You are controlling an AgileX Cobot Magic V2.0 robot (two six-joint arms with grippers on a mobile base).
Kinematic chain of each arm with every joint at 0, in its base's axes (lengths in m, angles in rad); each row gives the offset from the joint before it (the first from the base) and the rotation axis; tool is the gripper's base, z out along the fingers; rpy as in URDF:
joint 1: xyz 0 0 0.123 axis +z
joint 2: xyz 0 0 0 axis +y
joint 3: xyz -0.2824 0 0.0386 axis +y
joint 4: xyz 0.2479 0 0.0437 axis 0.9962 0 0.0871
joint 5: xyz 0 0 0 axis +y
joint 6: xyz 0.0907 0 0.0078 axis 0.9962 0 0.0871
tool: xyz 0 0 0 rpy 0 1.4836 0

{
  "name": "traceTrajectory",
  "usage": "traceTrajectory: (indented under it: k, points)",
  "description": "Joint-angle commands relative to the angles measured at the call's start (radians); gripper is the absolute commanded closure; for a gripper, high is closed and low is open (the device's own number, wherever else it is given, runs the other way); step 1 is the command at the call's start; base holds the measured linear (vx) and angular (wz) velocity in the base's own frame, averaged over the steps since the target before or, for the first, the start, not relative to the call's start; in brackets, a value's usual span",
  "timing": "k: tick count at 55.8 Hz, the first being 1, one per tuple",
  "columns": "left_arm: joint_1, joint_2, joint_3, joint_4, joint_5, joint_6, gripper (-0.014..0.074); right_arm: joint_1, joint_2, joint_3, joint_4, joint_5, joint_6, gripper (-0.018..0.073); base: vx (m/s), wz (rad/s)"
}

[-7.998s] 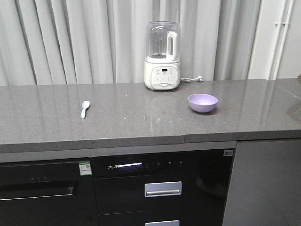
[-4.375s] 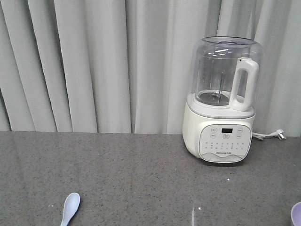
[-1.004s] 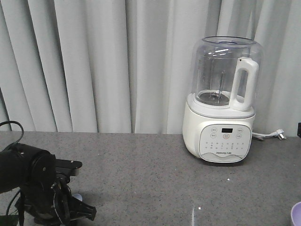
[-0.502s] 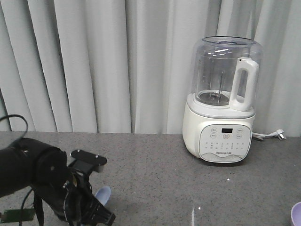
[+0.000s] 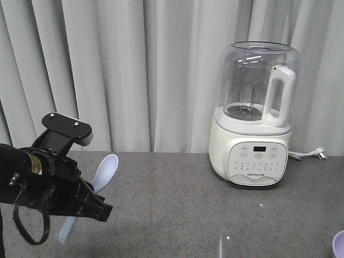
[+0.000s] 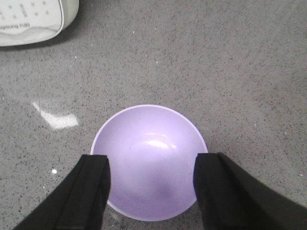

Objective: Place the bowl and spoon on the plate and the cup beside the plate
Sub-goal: 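Lower the right gripper onto the rim of the lavender bowl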

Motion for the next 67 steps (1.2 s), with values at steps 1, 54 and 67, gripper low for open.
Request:
traceTrajectory:
  k: [1, 54, 67]
  points:
    - [-0.005, -0.038, -0.033, 0.001, -0.052, 0.006, 0.0603, -0.002, 0.023, -0.048, 0.001, -0.083, -0.066, 0.0120, 0.00, 0.00]
    - [-0.005, -0.038, -0.033, -0.002, -0.048, 0.017, 0.0603, -0.570, 0.322, -0.057, 0.528, -0.199, -0.478, 0.0120, 0.00, 0.00]
    - [-0.005, -0.038, -0.033, -0.002, -0.048, 0.017, 0.0603, -0.570, 0.379, -0.057, 0.528, -0.220, -0.478, 0.0120, 0.00, 0.00]
